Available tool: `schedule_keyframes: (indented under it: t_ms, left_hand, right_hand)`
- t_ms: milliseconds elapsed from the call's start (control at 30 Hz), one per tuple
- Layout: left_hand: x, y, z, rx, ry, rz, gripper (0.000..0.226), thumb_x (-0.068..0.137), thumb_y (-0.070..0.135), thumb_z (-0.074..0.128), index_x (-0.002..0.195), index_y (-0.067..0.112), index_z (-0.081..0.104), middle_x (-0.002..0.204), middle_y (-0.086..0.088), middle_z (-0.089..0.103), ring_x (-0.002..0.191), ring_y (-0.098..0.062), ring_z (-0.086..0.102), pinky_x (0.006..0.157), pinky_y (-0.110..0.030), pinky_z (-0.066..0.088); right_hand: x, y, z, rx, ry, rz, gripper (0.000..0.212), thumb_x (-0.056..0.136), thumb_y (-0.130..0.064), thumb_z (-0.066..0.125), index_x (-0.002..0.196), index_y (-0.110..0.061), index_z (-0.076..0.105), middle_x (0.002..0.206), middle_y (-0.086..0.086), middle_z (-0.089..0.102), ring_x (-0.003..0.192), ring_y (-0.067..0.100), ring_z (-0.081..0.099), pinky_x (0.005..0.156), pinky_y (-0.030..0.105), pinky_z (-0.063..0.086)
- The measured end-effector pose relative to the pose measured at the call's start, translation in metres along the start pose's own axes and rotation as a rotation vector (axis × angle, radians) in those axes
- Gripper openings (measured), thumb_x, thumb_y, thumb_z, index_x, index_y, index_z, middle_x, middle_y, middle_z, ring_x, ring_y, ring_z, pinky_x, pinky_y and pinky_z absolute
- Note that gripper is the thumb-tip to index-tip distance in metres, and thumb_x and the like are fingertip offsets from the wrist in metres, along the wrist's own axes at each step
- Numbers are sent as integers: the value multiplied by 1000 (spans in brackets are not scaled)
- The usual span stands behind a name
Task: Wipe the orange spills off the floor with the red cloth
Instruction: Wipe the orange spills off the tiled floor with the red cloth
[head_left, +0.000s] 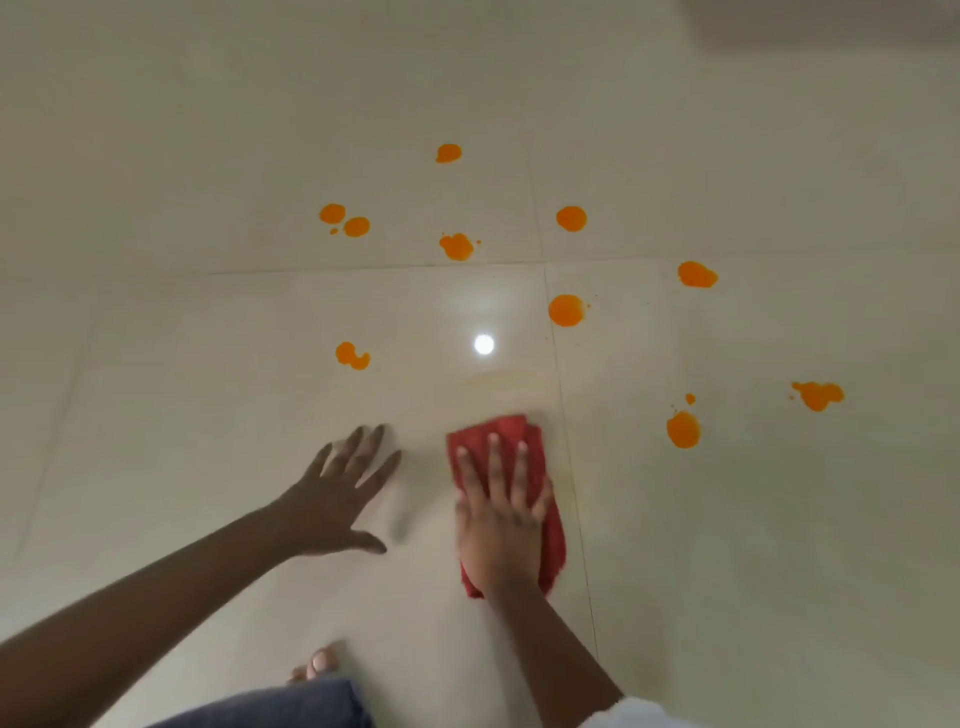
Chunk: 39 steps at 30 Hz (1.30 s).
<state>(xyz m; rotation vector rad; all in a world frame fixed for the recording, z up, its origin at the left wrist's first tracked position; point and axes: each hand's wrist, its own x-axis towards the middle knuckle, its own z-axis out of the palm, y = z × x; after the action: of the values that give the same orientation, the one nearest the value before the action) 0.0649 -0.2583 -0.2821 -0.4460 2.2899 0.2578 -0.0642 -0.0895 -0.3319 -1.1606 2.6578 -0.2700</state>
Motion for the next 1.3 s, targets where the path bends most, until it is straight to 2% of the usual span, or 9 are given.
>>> schedule_keyframes:
  t_ms: [100, 300, 533, 667, 767, 867, 1000, 1200, 1300]
  left_hand:
    - [-2, 5, 16, 26, 235, 56, 106, 72, 77, 37, 148, 11, 6, 153, -25, 3, 139, -48, 7, 109, -58, 22]
    - [3, -3, 27, -67, 307, 47, 95, 73, 78, 26, 142, 12, 28, 148, -21, 31, 133, -43, 31, 98, -60, 39]
    - [2, -48, 42, -302, 354, -155, 124, 54, 94, -3, 147, 12, -3, 153, -8, -18, 143, -28, -15, 116, -53, 7]
    - [-1, -68, 46, -364, 353, -261, 128, 48, 96, -6, 147, 15, -10, 152, -4, -26, 143, -24, -20, 116, -50, 2]
    - [-2, -72, 51, -393, 353, -269, 125, 49, 95, -8, 146, 16, -16, 151, -5, -31, 139, -22, -27, 117, -46, -1]
    - [-1, -71, 55, -390, 334, -273, 121, 50, 92, -12, 143, 15, -24, 149, -7, -36, 138, -25, -31, 117, -45, -4]
    - [0, -75, 56, -388, 347, -281, 114, 52, 94, -4, 135, 22, -34, 148, -4, -38, 137, -24, -34, 115, -46, -10]
    - [3, -99, 49, -473, 346, -297, 115, 64, 85, 31, 135, 20, -33, 149, -4, -37, 135, -22, -37, 115, -43, -12]
    - [7, -98, 53, -436, 340, -277, 118, 67, 82, 41, 131, 22, -38, 142, -6, -45, 133, -27, -39, 114, -44, -13]
  right_hand:
    - [45, 14, -2, -135, 56, -229, 50, 90, -39, 43, 140, -36, 37, 151, 2, 34, 139, 34, 28, 103, 62, 29]
    - [50, 81, -16, -105, 190, 265, 50, 92, -35, 39, 142, -31, 37, 152, 7, 32, 139, 37, 26, 104, 63, 26]
    - [44, -41, 18, -25, 22, -413, 52, 88, -39, 42, 140, -41, 34, 153, -3, 30, 142, 30, 23, 108, 60, 22]
    - [121, -13, 2, -157, 1, -124, 50, 95, -39, 33, 145, -40, 24, 157, -2, 17, 145, 30, 10, 112, 56, 12]
    - [74, -5, 10, -79, 146, 115, 50, 90, -37, 36, 140, -34, 39, 152, 5, 32, 140, 35, 25, 105, 60, 22]
    - [15, -51, 33, -83, 38, -155, 57, 86, -38, 39, 142, -34, 34, 153, 5, 30, 139, 36, 25, 104, 62, 22]
    - [102, -118, 29, -39, -36, -524, 50, 93, -39, 30, 143, -39, 29, 156, -2, 22, 144, 30, 14, 111, 59, 13]
    - [148, -78, 18, -61, 75, -51, 50, 95, -36, 32, 144, -38, 27, 157, 1, 20, 144, 31, 11, 110, 59, 11]
    - [67, -102, 36, -39, 44, -208, 52, 90, -38, 36, 142, -33, 35, 153, 4, 28, 140, 36, 24, 106, 64, 20]
